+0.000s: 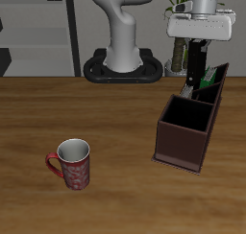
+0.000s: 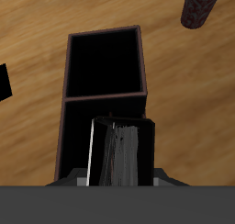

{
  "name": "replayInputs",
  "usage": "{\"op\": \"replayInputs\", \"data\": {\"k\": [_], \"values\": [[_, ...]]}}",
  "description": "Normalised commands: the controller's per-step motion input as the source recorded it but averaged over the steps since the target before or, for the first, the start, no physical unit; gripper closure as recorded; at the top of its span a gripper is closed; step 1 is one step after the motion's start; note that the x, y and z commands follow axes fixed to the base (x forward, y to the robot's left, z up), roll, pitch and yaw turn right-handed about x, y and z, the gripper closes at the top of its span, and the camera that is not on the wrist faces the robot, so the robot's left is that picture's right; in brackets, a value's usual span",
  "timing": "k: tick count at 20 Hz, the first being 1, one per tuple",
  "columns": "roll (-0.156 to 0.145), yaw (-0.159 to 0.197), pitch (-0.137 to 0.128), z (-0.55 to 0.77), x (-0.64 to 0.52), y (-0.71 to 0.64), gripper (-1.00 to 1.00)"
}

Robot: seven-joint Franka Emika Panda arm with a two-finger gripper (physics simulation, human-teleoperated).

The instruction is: Place the yellow book into the left desk caddy's front compartment and place the green book into the left desk caddy's left compartment and place the black book into the left desk caddy's back compartment

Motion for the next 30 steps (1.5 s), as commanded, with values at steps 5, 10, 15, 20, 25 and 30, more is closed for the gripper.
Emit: {"op": "replayInputs", "data": {"k": [5, 10, 15, 20, 25, 30], "values": [[0.012, -0.027, -0.008, 0.05, 0.10, 0.13, 1.00], [0.004, -0.014, 0.022, -0.08, 0.19, 0.13, 1.00], [-0.008, -0.028, 0.021, -0.08, 0.12, 0.06, 1.00], [0.010, -0.019, 0.027, -0.10, 0.12, 0.08, 1.00], [0.017, 0.003, 0.012, -0.06, 0.04, 0.08, 1.00], [0.014, 0.014, 0.014, -0.06, 0.02, 0.06, 1.00]]}}
